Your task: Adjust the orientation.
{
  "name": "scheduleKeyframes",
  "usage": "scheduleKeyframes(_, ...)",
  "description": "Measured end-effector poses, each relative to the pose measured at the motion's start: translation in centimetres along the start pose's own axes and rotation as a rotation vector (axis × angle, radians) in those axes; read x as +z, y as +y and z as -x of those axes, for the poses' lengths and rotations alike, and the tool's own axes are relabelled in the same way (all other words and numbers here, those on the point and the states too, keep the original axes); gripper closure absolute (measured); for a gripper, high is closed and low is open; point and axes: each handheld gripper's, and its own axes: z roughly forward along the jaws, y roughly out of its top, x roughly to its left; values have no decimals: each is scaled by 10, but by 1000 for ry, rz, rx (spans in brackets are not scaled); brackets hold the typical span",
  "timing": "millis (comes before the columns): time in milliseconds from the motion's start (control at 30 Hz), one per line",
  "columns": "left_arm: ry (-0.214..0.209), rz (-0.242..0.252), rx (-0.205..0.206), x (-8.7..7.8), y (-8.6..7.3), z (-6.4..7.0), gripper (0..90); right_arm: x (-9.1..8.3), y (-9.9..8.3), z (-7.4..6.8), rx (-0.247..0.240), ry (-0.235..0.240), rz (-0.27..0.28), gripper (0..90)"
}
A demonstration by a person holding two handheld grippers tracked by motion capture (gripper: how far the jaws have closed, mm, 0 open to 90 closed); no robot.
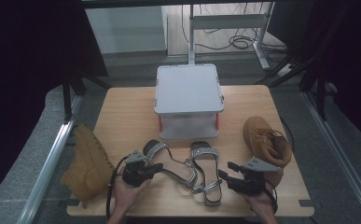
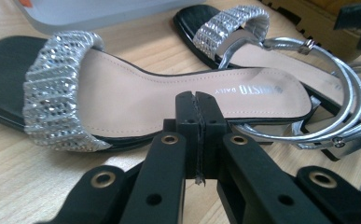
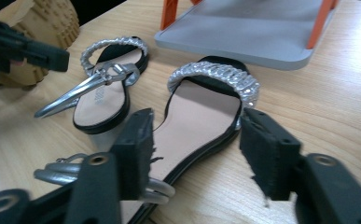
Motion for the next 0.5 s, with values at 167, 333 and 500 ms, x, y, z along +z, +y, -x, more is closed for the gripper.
scheduleKeyframes(167,2,2,29,-9,2,2,819,-3,4,-1,-57,21,-25,668)
scheduleKeyframes(333,5,27,38,-23,2,1,670,-1,13,-7,-66,30,-60,842)
scheduleKeyframes(500,-4,47,25,-31,3,0,578,16,27,-26,-125,49,-130,891)
